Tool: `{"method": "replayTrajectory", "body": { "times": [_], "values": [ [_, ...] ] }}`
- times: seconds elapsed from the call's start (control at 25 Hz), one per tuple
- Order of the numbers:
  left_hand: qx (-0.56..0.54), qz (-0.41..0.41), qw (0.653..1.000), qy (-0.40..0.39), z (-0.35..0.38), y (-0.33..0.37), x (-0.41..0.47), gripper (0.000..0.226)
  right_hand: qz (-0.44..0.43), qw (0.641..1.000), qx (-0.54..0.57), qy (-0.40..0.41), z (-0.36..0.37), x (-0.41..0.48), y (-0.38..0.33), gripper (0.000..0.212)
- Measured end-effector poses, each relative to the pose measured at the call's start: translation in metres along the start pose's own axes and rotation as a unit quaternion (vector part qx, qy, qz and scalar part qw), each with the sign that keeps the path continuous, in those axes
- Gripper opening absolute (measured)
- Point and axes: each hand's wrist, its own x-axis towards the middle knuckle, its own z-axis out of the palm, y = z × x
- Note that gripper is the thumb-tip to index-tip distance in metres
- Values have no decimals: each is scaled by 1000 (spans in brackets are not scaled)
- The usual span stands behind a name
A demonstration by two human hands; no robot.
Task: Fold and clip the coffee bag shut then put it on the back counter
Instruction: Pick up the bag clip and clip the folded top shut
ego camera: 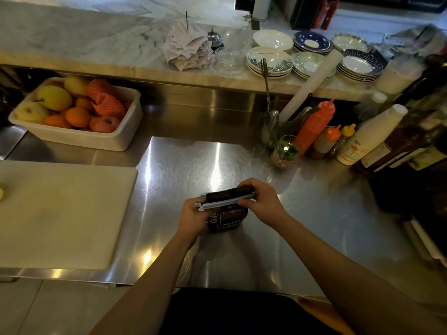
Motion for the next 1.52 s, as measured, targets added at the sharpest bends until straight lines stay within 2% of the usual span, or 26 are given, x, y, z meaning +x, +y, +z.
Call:
{"method": "replayTrajectory", "body": {
  "times": [0.2, 0.48, 0.64, 0.76, 0.92, 1.16, 1.52],
  "values": [
    [-18, -22, 1000, 2, 5, -1, 5, 11, 17, 1000, 12, -7, -2, 7, 2, 43],
    [-21, -29, 999, -13, 4, 1, 12, 11, 2, 1000, -12, -3, -2, 14, 1, 34],
    [-11, -22, 1000, -9, -1, 7, 11, 28, 3, 1000, -21, 11, 1, 14, 1, 30],
    [48, 22, 998, -34, -16, 13, 11, 42, 5, 1000, -22, 19, 3, 13, 2, 29],
    [136, 72, 987, -50, -25, 25, 14, 27, 3, 1000, -16, 20, 1, 13, 4, 29],
    [193, 78, 975, -79, -31, 26, 18, 25, 4, 1000, -19, 12, 0, 12, 7, 30],
    [197, 93, 974, -57, -28, 28, 21, 7, 0, 1000, -10, 5, -2, 17, 11, 29]
  ]
}}
